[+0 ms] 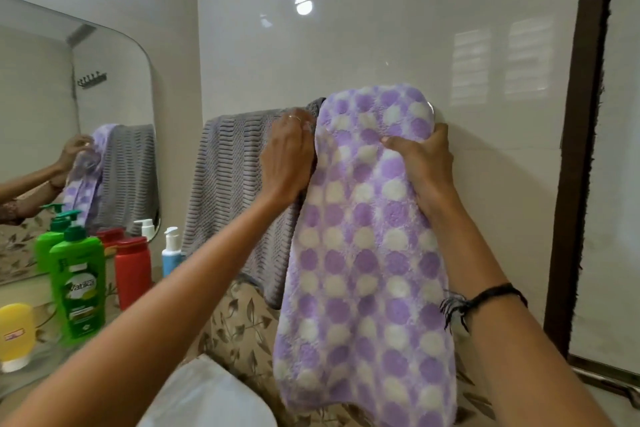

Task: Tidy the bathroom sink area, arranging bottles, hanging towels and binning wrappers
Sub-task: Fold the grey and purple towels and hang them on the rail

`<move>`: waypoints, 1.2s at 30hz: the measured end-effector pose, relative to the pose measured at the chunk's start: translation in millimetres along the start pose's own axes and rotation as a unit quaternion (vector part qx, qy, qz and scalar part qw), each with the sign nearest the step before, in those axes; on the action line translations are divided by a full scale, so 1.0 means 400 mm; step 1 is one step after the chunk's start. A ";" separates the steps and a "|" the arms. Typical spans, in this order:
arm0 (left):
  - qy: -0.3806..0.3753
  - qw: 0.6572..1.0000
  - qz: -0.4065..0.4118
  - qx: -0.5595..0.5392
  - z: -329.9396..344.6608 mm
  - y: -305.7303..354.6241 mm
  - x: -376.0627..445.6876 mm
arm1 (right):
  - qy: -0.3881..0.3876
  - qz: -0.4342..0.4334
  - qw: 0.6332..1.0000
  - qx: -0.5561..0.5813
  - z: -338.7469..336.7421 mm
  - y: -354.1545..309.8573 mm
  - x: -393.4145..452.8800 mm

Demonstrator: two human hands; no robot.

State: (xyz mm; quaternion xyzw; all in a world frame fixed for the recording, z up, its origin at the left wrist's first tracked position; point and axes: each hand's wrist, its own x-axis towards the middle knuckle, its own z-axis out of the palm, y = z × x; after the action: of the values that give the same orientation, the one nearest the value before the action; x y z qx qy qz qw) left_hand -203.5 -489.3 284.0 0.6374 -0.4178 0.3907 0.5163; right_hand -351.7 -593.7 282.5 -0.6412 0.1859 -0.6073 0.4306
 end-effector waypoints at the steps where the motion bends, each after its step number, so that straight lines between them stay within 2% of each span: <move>1: -0.023 1.000 -0.002 0.010 0.006 -0.017 0.044 | 0.007 -0.001 1.000 -0.003 0.002 0.001 -0.012; 5: -0.213 0.977 0.000 0.032 0.052 -0.045 0.168 | 0.031 -0.015 0.999 -0.013 -0.004 -0.010 -0.063; 7: -0.236 0.971 0.011 0.030 0.076 -0.050 0.191 | 0.036 -0.028 0.999 -0.010 -0.005 -0.008 -0.087; 10: -0.214 0.975 0.010 0.066 0.113 -0.071 0.206 | 0.041 -0.036 0.998 -0.040 0.004 0.003 -0.108; 14: -0.175 0.983 0.002 0.049 0.150 -0.098 0.229 | 0.006 -0.008 0.985 -0.170 0.002 -0.028 -0.053; 17: -0.175 0.983 0.018 0.045 0.163 -0.113 0.242 | -0.034 0.049 0.992 -0.115 0.031 -0.088 0.025; 19: -0.171 0.983 0.024 0.054 0.169 -0.115 0.245 | -0.010 0.062 0.988 -0.143 0.059 -0.113 0.044; 22: -0.175 0.983 0.018 0.045 0.172 -0.110 0.251 | 0.058 0.020 0.986 -0.158 0.078 -0.100 0.018; 25: -0.180 0.982 0.015 0.047 0.171 -0.111 0.258 | 0.086 -0.014 0.985 -0.151 0.082 -0.080 -0.030; 33: -0.178 0.975 0.060 0.116 0.191 -0.133 0.280 | 0.125 -0.080 0.968 -0.201 0.091 -0.026 -0.149; 36: -0.169 0.976 0.077 0.109 0.195 -0.142 0.279 | 0.093 -0.048 0.968 -0.228 0.096 -0.015 -0.148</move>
State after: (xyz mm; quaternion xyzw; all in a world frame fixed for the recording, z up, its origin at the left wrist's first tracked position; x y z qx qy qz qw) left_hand -106.6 -573.7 356.5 0.7130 -0.5015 0.3589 0.3338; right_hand -328.6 -532.6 254.6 -0.6712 0.3274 -0.6262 0.2243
